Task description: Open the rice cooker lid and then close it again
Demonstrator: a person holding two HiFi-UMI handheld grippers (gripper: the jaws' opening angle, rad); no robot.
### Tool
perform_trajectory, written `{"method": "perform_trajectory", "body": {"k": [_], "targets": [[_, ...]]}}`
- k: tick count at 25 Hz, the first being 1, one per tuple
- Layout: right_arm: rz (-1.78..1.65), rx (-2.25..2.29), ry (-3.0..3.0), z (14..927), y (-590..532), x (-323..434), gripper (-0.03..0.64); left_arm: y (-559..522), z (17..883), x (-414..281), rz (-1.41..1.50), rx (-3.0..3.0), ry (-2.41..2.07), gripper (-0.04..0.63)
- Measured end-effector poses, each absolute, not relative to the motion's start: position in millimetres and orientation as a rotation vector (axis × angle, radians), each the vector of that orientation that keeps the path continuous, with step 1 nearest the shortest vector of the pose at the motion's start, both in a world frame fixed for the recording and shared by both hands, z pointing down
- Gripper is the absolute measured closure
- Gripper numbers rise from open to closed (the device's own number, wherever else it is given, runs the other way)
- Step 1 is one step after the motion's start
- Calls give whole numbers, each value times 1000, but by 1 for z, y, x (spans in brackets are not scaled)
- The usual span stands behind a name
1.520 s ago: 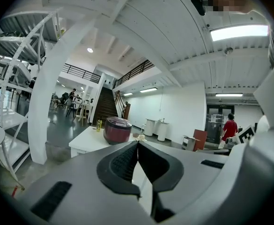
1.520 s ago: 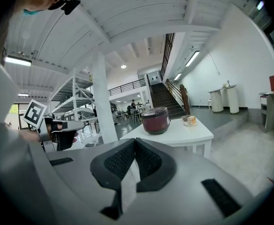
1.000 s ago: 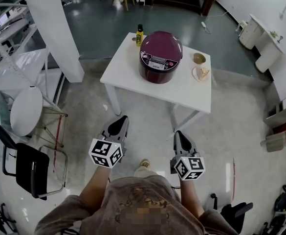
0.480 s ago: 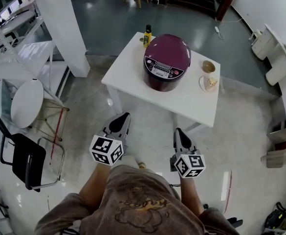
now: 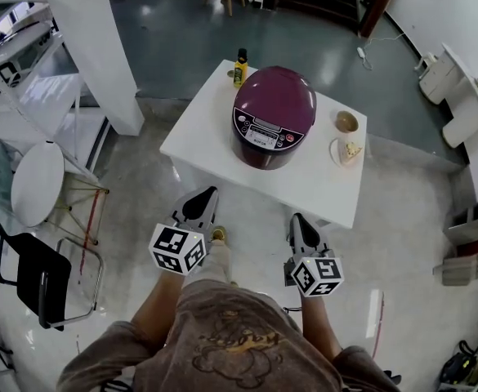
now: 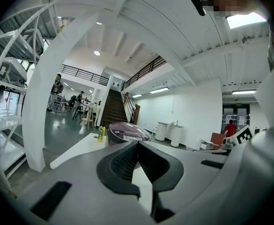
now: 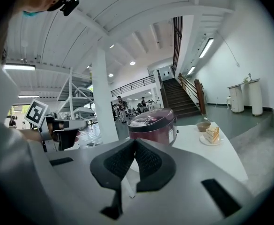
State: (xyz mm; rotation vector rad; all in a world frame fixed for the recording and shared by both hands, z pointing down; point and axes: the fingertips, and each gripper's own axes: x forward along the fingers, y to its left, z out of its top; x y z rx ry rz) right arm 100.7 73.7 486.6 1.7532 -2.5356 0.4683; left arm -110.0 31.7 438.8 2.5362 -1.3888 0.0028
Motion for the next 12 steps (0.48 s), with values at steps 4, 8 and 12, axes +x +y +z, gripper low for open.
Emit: {"method": "perform_trajectory", "body": {"k": [4, 8, 12], "targets": [[463, 1776, -2523, 485, 45, 110, 615, -2, 439, -98, 9, 2559, -1353, 573], [467, 1806, -2510, 482, 13, 120, 615, -38, 437, -87, 16, 2575, -1314, 574], [457, 1834, -2497, 474, -20, 124, 615, -75, 430, -81, 19, 2597, -1277, 573]]}}
